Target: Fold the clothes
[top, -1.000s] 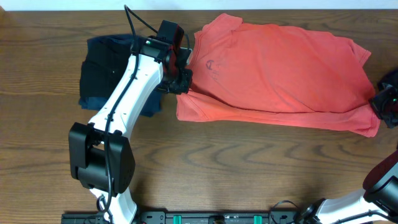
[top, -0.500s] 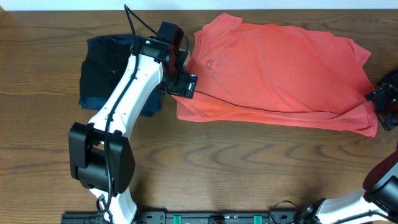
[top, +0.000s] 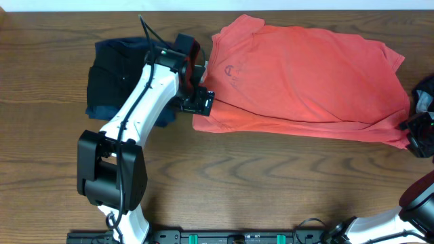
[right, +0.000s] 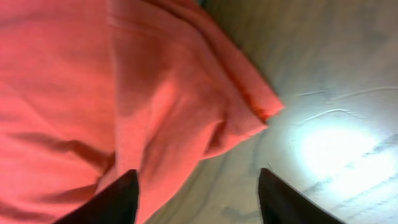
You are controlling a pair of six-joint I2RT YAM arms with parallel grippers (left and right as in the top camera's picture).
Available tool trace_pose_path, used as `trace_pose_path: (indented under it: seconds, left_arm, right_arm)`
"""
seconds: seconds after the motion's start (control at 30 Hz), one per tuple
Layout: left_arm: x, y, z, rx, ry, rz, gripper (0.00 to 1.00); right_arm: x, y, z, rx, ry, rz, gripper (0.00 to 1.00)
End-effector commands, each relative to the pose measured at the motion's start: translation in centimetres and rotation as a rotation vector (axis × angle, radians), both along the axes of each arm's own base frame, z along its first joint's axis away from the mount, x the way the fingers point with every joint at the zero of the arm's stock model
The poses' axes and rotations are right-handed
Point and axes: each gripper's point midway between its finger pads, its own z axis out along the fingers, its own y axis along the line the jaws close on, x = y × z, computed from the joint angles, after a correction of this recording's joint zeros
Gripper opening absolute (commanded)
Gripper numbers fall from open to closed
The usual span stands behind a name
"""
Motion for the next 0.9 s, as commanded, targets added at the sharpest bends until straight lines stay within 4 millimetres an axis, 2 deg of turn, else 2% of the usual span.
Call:
trace_pose_path:
  seconds: [0.0,0.1,0.23,0.47,0.53,0.67,0.73,0.8,0.87]
  left_arm:
    - [-1.0,-2.5,-0.3,-0.145,0.054,-0.015,0.81]
    - [-1.1,-4.2,0.0,-0.201,0.044,-0.045,0.82]
    - [-2.2,-6.2,-0.3,-0.189,0.041,-0.130,0.86]
    - [-4.5,-7.2,-3.8,-0.071,0.112,-0.179,0.85]
    - [-4.8,-7.3,-4.6,-0.061,0.133,-0.183,0.80]
    - [-4.6,-7.4,-5.8,-0.054,0.143,-0.182,0.61]
    - [-4.2,-7.5,-6.1,-0.058,0.134,-0.183,0.57]
    - [-3.8,-7.8,-6.4,-0.063,0.121,-0.185,0.49]
    - [-3.6,-7.9,-6.5,-0.067,0.114,-0.183,0.36]
  right_arm:
    - [1.4,3.2,-0.4,0.097,-0.048,0.068,0.55]
    - [2.4,4.8,-0.8,0.090,-0.051,0.131,0.61]
    - [3.5,6.0,-0.8,0.078,-0.064,0.184,0.61]
    - [3.6,6.3,-0.8,0.078,-0.064,0.191,0.61]
    - [3.6,6.3,-0.8,0.080,-0.063,0.192,0.61]
    - [3.6,6.3,-0.8,0.079,-0.063,0.192,0.61]
    - [3.6,6.3,-0.8,0.079,-0.063,0.192,0.61]
    - [3.6,6.3,-0.8,0.079,-0.063,0.192,0.61]
    - [3.6,6.3,-0.8,0.079,-0.063,0.192,0.61]
